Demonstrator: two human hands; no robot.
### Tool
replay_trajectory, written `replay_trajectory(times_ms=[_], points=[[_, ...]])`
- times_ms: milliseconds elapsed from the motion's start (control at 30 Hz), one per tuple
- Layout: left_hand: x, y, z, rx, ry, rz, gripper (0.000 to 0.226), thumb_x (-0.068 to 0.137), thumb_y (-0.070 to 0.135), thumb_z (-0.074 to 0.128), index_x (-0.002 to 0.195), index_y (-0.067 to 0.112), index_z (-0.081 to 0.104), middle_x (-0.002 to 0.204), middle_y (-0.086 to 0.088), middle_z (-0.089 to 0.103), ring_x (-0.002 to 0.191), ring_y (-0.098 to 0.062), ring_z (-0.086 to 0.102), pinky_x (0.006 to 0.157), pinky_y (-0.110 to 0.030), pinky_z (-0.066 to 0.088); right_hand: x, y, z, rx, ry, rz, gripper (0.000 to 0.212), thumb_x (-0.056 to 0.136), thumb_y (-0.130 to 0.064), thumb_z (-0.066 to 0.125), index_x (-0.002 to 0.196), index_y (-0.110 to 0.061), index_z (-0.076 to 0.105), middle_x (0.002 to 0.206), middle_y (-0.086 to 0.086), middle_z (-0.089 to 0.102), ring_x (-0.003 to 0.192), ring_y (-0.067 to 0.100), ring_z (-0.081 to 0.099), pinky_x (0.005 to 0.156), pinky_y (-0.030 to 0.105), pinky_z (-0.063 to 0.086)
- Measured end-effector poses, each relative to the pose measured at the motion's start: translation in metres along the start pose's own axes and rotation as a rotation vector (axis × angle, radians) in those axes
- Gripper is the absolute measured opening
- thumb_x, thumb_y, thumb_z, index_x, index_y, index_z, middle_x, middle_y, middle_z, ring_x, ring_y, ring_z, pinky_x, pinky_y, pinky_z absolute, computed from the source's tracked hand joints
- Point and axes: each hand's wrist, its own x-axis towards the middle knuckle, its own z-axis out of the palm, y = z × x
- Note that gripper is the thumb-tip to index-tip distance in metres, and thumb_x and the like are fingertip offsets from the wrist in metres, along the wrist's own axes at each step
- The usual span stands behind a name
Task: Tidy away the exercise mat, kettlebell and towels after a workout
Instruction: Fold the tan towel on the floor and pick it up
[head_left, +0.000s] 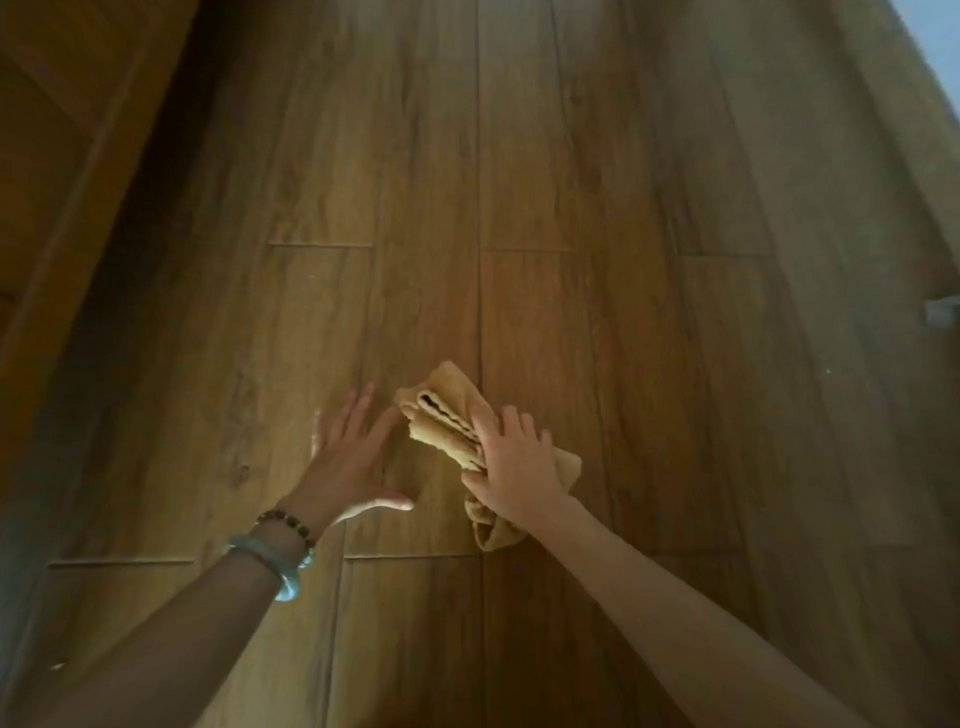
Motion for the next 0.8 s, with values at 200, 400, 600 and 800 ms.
replay_trajectory(times_ms=[200,400,600,800], points=[[0.004,-0.019,-0.009,-0.238,0.123,0.091,0.085,0.060,0.074,0.060,0.130,0.030,0.042,0.152,0.000,0.025,0.140,-0.027,0.023,0.110,-0.059,0.026,0.010,0.081,-0.030,0.022,0.110,0.263,0.066,0.089,-0.037,0.056,0.144,-0.023,0.024,0.125,0.011,0.041,0.114,0.030,0.042,0.092,0.043,0.042],[0.011,-0.034,-0.010,0.079,-0.014,-0.105,0.116,0.068,0.077,0.055,0.150,0.026,-0.008,0.158,-0.003,-0.016,0.145,-0.020,-0.017,0.116,-0.046,-0.012,-0.018,0.197,-0.061,0.220,0.231,0.899,0.065,0.083,-0.041,0.059,0.135,-0.013,0.032,0.127,0.026,0.040,0.117,0.045,0.039,0.096,0.054,0.038],[0.007,-0.027,-0.007,-0.113,-0.025,-0.135,0.112,0.069,0.082,0.044,0.149,0.029,-0.013,0.158,-0.002,-0.017,0.145,-0.020,-0.015,0.116,-0.049,-0.007,0.018,0.098,-0.045,0.306,0.142,0.701,0.091,0.077,-0.039,0.069,0.147,-0.017,0.014,0.134,0.019,0.033,0.123,0.038,0.034,0.098,0.048,0.035],[-0.001,-0.001,-0.027,-0.591,0.243,-0.130,0.098,0.067,0.087,0.031,0.145,0.043,-0.008,0.158,-0.001,0.007,0.144,-0.025,0.009,0.113,-0.057,0.010,0.042,-0.044,-0.016,0.702,-0.289,0.326,0.101,0.069,-0.073,0.059,0.146,-0.037,0.003,0.146,0.009,0.017,0.135,0.033,0.016,0.109,0.053,0.021]])
